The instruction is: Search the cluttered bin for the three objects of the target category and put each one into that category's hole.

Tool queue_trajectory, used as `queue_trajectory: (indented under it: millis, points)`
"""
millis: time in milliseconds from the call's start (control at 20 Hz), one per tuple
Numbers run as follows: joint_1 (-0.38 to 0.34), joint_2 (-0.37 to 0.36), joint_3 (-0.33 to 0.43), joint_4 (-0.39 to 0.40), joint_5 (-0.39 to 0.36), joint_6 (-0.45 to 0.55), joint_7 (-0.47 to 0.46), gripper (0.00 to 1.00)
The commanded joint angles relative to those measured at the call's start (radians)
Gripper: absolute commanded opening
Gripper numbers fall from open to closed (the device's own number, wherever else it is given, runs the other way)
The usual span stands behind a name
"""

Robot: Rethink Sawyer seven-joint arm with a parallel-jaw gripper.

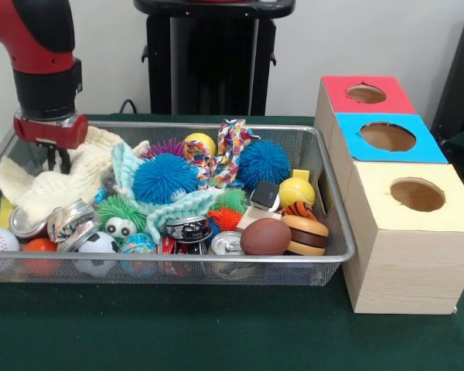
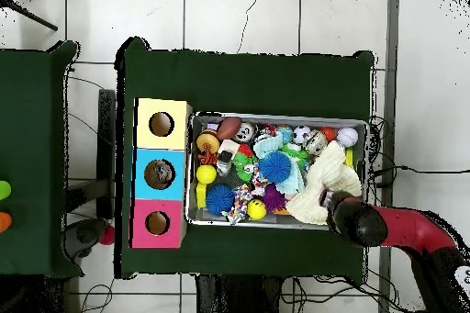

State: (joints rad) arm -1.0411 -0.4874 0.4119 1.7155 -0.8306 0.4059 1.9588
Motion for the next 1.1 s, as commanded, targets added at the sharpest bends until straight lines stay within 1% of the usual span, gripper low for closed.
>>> queue_trajectory:
  millis: [50, 100, 300, 500, 600, 750, 950, 1100]
  points:
    - [-0.054, -0.033, 0.209, 0.174, 0.173, 0.064, -0.067, 0.0]
    - [-0.062, -0.061, 0.234, 0.202, 0.221, 0.086, -0.046, 0.0]
    - [-0.069, -0.127, 0.282, 0.263, 0.352, 0.142, 0.004, 0.0]
    - [-0.085, -0.162, 0.339, 0.327, 0.455, 0.131, 0.039, 0.0]
    - [-0.084, -0.17, 0.353, 0.351, 0.499, 0.125, 0.057, 0.0]
    - [-0.077, -0.183, 0.359, 0.367, 0.527, 0.116, 0.045, 0.0]
    - [-0.07, -0.192, 0.371, 0.383, 0.545, 0.097, 0.026, 0.0]
    - [-0.067, -0.207, 0.388, 0.396, 0.567, 0.094, 0.029, 0.0]
